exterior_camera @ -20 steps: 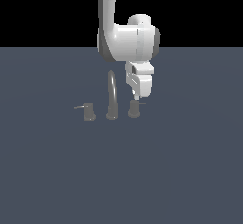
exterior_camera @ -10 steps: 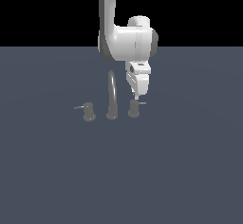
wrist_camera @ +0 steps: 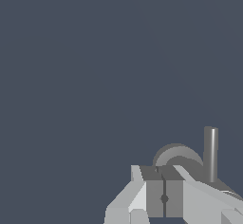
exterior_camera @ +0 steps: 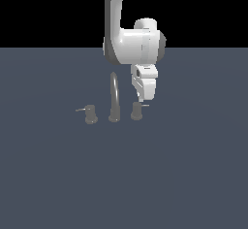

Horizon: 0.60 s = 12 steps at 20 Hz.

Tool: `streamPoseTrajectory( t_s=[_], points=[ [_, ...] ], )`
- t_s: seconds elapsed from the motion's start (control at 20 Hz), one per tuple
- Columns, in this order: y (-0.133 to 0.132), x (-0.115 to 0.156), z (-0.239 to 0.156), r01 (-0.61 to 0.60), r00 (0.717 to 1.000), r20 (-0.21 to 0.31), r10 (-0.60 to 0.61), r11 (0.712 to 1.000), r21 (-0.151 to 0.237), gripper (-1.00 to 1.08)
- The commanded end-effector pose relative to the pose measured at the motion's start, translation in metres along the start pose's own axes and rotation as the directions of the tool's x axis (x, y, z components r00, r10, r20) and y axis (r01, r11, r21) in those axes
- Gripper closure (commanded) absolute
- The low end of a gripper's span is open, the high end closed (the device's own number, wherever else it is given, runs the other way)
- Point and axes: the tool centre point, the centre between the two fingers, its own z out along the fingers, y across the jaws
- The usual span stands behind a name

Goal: Turn on the faucet by rotating a designated handle.

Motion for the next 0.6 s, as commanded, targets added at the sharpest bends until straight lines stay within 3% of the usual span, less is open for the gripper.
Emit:
streamPoseTrajectory(
  t_s=[0.0,0.25,0.35,0.55],
  points=[
    [0.011,0.009,0.005,-0.006,1.0,0.0,0.006,1.0,-0.008,1.08],
    [0.034,0.025,0.014,-0.018,1.0,-0.001,0.018,1.0,-0.023,1.08],
    [0.022,0.016,0.009,-0.006,1.0,-0.001,0.006,1.0,-0.005,1.08],
    [0.035,0.015,0.01,-0.009,1.0,-0.001,0.009,1.0,-0.01,1.08]
  ],
)
